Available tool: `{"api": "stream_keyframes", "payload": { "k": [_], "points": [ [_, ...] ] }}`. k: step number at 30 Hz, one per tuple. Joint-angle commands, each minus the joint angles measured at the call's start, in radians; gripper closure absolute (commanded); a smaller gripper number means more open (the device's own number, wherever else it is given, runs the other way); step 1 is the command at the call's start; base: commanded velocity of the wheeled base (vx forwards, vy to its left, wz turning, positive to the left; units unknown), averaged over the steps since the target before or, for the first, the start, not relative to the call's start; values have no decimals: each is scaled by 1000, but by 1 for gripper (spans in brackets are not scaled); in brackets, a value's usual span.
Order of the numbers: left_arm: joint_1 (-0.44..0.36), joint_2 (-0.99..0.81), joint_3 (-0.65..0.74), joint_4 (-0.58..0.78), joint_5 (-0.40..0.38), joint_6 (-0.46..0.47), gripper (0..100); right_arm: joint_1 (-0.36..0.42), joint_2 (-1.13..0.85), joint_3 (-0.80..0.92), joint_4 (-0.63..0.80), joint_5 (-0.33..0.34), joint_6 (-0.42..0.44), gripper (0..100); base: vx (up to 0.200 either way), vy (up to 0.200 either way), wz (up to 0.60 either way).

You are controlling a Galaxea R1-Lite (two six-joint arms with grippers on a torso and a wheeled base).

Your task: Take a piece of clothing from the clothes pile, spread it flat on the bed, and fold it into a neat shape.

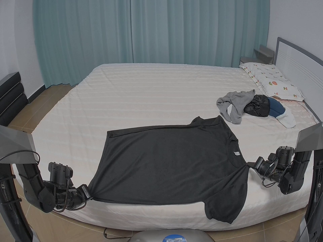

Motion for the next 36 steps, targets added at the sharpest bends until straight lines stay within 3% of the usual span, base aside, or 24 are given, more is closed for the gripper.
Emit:
{"api": "stream_keyframes", "payload": {
  "k": [1,18,19,25,30,36],
  "points": [
    [-1,3,-2,-1,0,0,100,-5,3,-22,-8,2,6,100,0,0,0],
    [0,7,-3,-1,0,-2,100,-17,58,-35,-80,2,12,100,0,0,0],
    [-1,9,-3,-1,0,-2,100,-17,55,-24,-82,5,9,0,0,0,0],
    [0,9,-2,-1,0,-4,100,-28,1,44,-93,48,11,0,0,0,0],
    [8,6,-2,-1,0,-4,100,-40,-80,192,-94,165,3,0,0,0,0],
    [11,-2,1,-1,0,-4,100,-25,-65,324,-120,214,-100,0,0,0,0]
  ]
}}
